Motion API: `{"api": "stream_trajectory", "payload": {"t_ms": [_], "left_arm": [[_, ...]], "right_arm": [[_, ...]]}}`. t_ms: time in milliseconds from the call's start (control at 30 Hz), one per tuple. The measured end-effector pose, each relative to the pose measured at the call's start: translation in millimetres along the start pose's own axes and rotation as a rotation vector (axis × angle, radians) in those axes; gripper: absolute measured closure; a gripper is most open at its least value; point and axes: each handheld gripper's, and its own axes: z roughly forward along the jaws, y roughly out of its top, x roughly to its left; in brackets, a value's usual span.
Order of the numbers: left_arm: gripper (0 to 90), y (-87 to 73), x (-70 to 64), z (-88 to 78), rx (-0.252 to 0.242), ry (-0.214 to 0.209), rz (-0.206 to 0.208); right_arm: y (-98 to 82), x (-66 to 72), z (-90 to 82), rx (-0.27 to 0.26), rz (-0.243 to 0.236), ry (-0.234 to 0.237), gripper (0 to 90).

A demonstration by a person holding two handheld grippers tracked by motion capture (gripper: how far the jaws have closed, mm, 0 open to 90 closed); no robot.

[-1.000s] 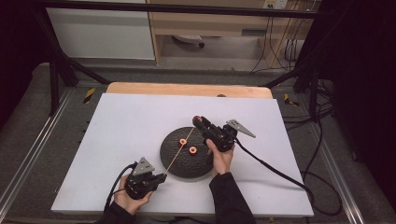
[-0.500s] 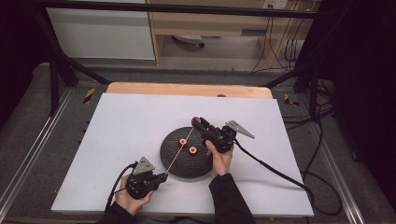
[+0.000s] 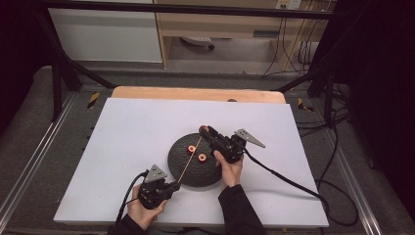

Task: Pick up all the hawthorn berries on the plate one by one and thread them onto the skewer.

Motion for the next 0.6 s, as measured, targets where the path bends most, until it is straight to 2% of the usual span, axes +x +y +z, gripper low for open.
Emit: {"api": "stream_trajectory", "payload": {"t_ms": [100,300,467,600], "left_arm": [[88.7,-1.2,-0.6,-2.0,-0.017,-0.001,-0.01],[88.7,-3.0,-5.3,-3.8,-0.059,0.017,-0.025],[88.7,-2.8,-14.9,5.1,-0.034,0.01,-0.047],[88.8,-3.0,-16.0,6.0,-0.038,0.014,-0.057]], "right_arm": [[2.1,0.4,-1.3,0.009,-0.005,-0.002,60.0],[2.8,1.2,-1.0,-0.029,0.001,-0.012,60.2],[-1.8,2.0,-0.5,-0.031,-0.002,-0.011,60.4],[0.5,3.0,-2.8,-0.021,-0.034,-0.016,60.4]]}}
